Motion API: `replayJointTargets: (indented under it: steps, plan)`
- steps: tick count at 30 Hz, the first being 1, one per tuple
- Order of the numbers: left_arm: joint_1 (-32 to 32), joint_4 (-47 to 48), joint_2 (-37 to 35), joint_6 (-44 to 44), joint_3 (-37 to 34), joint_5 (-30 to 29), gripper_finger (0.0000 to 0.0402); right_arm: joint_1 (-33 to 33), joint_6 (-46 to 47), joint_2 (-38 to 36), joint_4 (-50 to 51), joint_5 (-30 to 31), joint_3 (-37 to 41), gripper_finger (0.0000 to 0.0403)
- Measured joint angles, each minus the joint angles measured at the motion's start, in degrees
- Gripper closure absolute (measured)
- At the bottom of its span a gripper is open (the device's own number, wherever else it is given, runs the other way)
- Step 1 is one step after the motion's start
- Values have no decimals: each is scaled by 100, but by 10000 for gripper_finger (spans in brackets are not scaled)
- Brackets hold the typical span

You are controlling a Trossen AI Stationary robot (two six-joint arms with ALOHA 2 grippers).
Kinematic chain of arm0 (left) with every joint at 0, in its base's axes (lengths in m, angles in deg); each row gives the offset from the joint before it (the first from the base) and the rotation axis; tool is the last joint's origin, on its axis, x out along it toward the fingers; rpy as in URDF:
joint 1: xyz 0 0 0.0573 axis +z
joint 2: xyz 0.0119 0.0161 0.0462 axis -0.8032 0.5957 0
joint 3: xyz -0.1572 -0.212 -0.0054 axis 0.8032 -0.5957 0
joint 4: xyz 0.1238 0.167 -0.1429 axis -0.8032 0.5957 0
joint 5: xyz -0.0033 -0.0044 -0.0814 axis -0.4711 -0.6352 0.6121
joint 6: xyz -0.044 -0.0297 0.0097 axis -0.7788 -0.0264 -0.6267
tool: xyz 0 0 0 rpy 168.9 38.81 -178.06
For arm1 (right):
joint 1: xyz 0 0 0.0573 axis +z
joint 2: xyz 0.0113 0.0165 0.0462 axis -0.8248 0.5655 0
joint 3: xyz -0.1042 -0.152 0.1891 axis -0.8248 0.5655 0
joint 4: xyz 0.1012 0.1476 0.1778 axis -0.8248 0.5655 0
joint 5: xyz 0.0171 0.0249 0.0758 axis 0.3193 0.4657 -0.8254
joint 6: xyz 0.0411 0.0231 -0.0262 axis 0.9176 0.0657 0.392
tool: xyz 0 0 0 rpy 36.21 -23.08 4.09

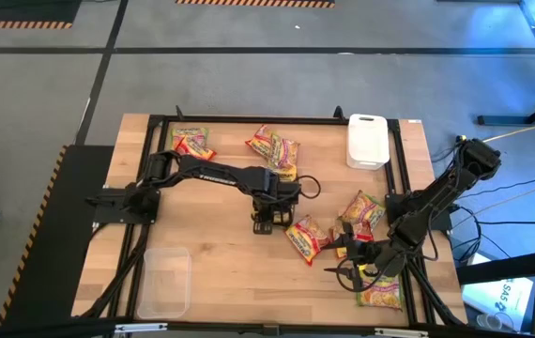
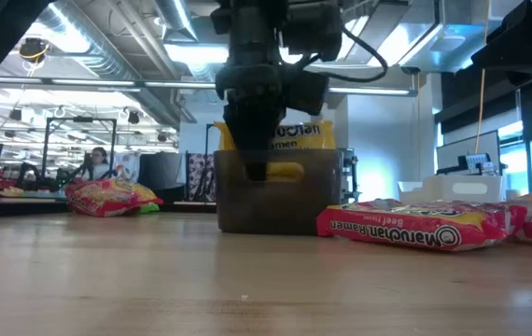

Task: Sort Maruchan noodles
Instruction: Put the yellow noodle pack into the black bin, then put the red noodle pack into the transparent bin

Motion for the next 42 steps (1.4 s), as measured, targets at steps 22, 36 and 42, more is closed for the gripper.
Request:
replayJointTargets:
  steps: [22,36,42]
  plan:
    - [-75,1721,-256,-562,1352,-62,193,0,-32,0,10,-2,0,143]
    - [-2176,-1169,-1041,-2105,-48,-1661,193,-2,-295,0,137,-48,0,143]
    - [-2881,-3123,-1027,-3235,-1100,-2316,193,-214,-452,0,272,-119,0,143]
